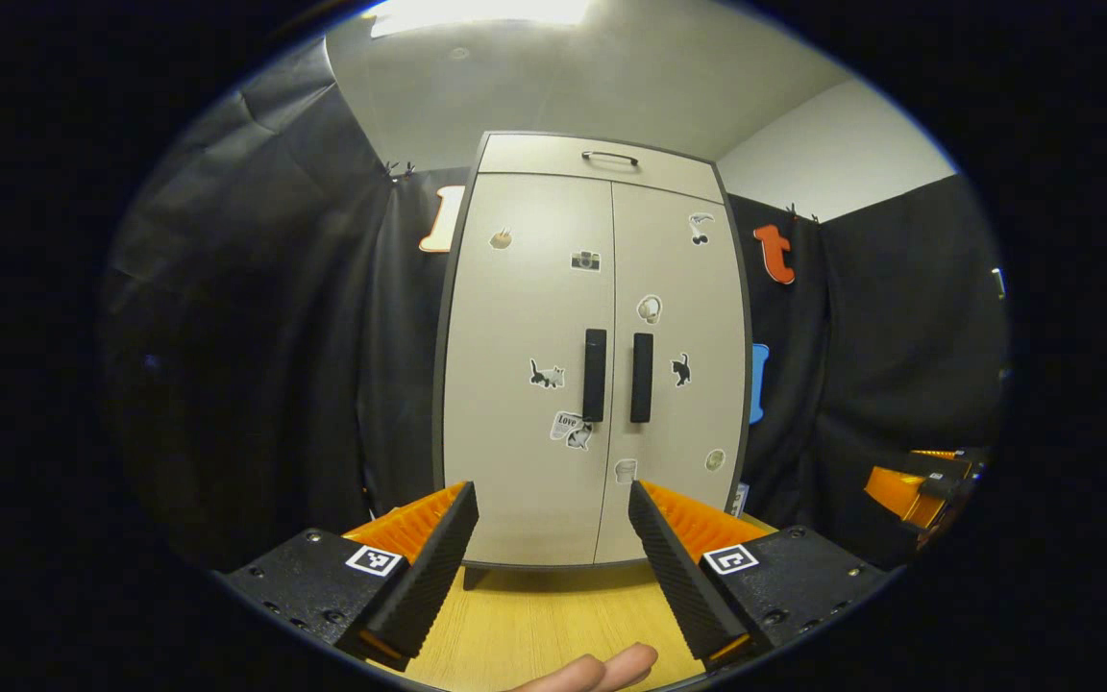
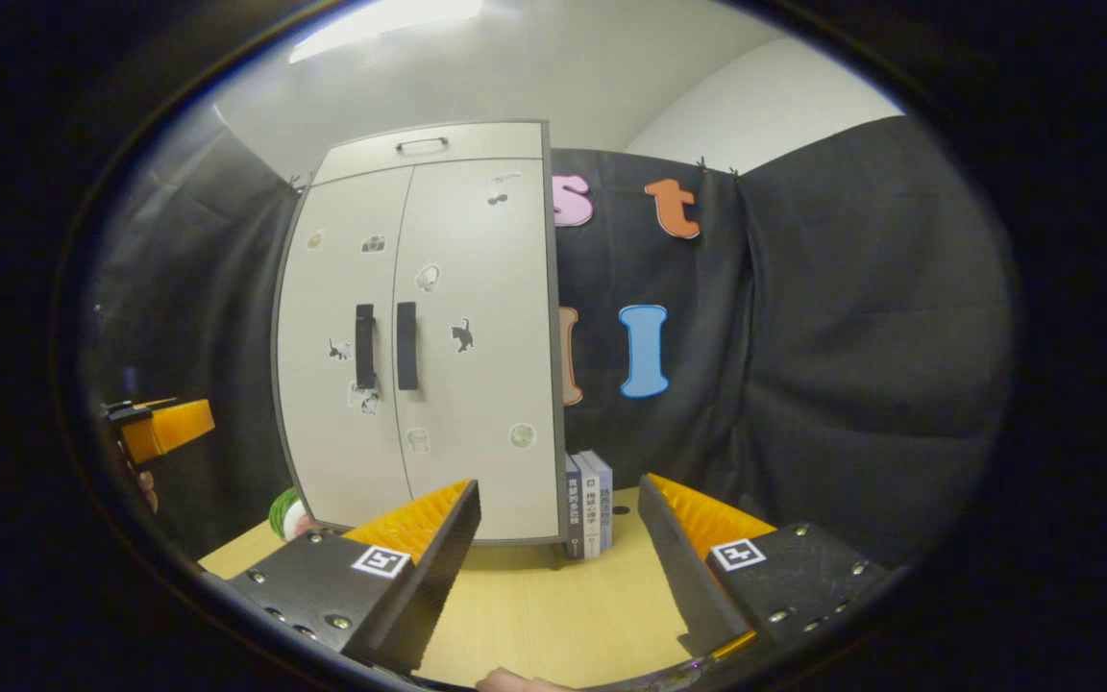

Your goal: Open the right door of the double-door shoe cabinet with the right hand, and open the left door with the left hand.

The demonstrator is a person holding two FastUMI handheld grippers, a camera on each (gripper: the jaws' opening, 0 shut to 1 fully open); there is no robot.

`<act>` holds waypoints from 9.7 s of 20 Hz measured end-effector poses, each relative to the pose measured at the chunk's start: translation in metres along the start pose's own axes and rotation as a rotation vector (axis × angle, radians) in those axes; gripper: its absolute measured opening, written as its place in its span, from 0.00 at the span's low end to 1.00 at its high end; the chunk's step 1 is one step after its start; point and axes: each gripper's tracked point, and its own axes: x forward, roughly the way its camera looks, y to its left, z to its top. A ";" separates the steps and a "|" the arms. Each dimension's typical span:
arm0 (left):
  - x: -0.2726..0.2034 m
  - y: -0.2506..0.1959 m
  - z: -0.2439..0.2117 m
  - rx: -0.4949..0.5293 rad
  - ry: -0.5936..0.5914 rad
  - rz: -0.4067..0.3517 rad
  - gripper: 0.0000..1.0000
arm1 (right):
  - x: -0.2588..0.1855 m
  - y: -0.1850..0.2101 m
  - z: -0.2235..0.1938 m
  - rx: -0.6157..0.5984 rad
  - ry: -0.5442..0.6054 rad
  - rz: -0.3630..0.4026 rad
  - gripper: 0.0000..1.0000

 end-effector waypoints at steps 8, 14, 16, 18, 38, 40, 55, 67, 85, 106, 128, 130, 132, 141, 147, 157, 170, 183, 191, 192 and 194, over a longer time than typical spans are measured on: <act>-0.002 -0.013 -0.009 -0.012 0.020 -0.038 0.98 | -0.007 0.010 0.002 -0.012 -0.014 0.035 0.98; -0.005 -0.012 -0.015 -0.020 0.014 -0.055 0.98 | 0.001 0.013 -0.003 -0.022 -0.007 0.036 0.98; -0.005 -0.011 -0.018 -0.016 0.015 -0.057 0.98 | 0.009 0.018 -0.004 -0.022 -0.007 0.035 0.98; -0.007 -0.011 -0.023 -0.013 0.012 -0.069 0.98 | 0.019 0.026 -0.007 -0.019 0.002 0.039 0.98; 0.011 0.065 -0.106 -0.009 0.115 -0.012 0.99 | 0.227 0.193 0.068 -0.036 -0.022 0.152 0.98; 0.011 0.082 -0.107 -0.016 0.105 0.015 0.99 | 0.248 0.216 0.084 -0.046 -0.043 0.161 0.98; 0.005 0.125 -0.100 0.023 0.090 0.078 0.98 | 0.292 0.244 0.083 -0.027 -0.016 0.152 0.77; -0.018 0.108 -0.055 0.021 0.034 0.141 0.98 | 0.256 0.228 0.077 0.024 0.056 0.284 0.13; -0.032 0.052 -0.062 0.011 0.073 0.015 0.98 | 0.173 0.120 0.091 0.028 0.007 0.301 0.13; -0.010 0.016 -0.075 0.035 0.117 -0.050 0.98 | 0.180 -0.019 0.089 0.161 0.021 0.229 0.00; 0.169 -0.012 -0.024 0.016 0.101 -0.059 0.98 | -0.033 -0.050 0.057 0.049 -0.177 0.003 0.96; 0.188 -0.018 -0.019 0.011 0.104 -0.051 0.98 | -0.053 -0.028 0.037 0.033 -0.159 0.046 1.00; 0.208 -0.021 -0.010 0.009 0.087 -0.037 0.98 | -0.065 -0.007 0.020 0.029 -0.151 0.087 1.00; 0.262 -0.049 0.047 0.026 0.016 -0.022 0.98 | -0.069 0.037 -0.054 0.050 -0.016 0.165 1.00; 0.297 -0.057 0.034 0.103 0.094 -0.013 0.93 | -0.070 0.027 -0.050 0.103 -0.025 0.154 1.00; 0.300 -0.055 0.025 0.057 0.123 0.034 0.27 | -0.070 0.021 -0.057 0.117 -0.022 0.148 1.00; 0.224 -0.039 0.031 0.049 0.129 -0.085 0.24 | -0.072 0.012 -0.060 0.129 -0.012 0.121 1.00; 0.143 0.015 0.040 0.066 0.140 -0.175 0.24 | -0.064 0.032 -0.069 0.123 0.012 0.155 1.00; 0.112 0.059 0.046 0.005 0.117 -0.217 0.19 | -0.064 0.060 -0.068 0.107 0.003 0.190 1.00; 0.112 0.057 0.046 -0.002 0.117 -0.208 0.20 | -0.064 0.063 -0.068 0.108 0.002 0.194 1.00; 0.112 0.062 0.047 0.014 0.105 -0.194 0.18 | -0.065 0.069 -0.066 0.114 -0.004 0.199 1.00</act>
